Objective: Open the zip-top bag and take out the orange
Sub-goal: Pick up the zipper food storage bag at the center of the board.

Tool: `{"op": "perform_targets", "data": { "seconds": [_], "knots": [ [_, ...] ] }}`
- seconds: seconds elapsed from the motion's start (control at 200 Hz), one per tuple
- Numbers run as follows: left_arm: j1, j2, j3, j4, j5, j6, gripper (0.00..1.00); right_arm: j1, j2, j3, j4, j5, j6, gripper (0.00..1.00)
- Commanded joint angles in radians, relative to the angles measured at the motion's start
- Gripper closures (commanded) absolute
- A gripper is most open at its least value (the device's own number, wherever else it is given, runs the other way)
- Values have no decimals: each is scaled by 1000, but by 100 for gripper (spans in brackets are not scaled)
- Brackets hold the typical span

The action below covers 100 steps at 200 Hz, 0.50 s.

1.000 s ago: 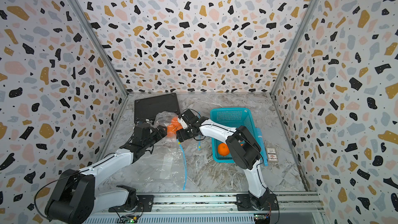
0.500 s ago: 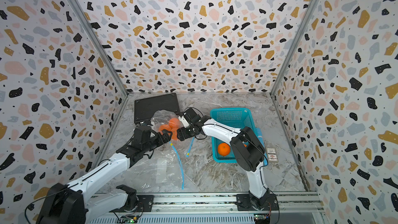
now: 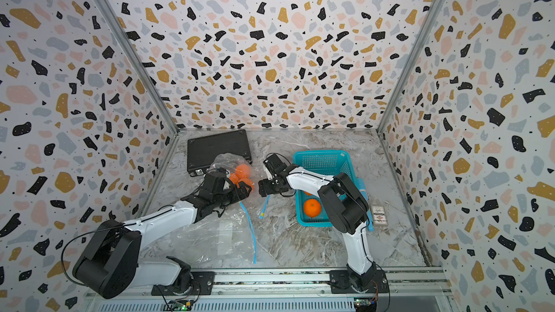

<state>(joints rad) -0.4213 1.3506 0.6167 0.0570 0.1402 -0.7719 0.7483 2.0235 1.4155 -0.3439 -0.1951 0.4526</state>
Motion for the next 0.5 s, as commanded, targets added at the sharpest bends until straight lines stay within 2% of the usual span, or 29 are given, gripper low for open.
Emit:
{"op": "perform_targets", "data": {
  "seconds": [0.0,0.085,0.18,0.245,0.32,0.496],
  "knots": [
    [-5,20,12,66,4,7,3,2,11,14,36,-12,12,21],
    [-18,37,19,67,10,8,3,2,48,39,65,-36,3,30],
    [-19,20,27,45,6,17,3,0,85,93,51,-59,-8,51],
    [-19,-5,36,9,-9,27,3,0,98,133,33,-81,-14,70],
    [-19,-35,51,-45,-24,42,2,-1,95,165,26,-113,-11,82],
    [-19,-131,76,-152,-38,62,1,-9,30,219,-22,-107,-18,91]
  ]
}}
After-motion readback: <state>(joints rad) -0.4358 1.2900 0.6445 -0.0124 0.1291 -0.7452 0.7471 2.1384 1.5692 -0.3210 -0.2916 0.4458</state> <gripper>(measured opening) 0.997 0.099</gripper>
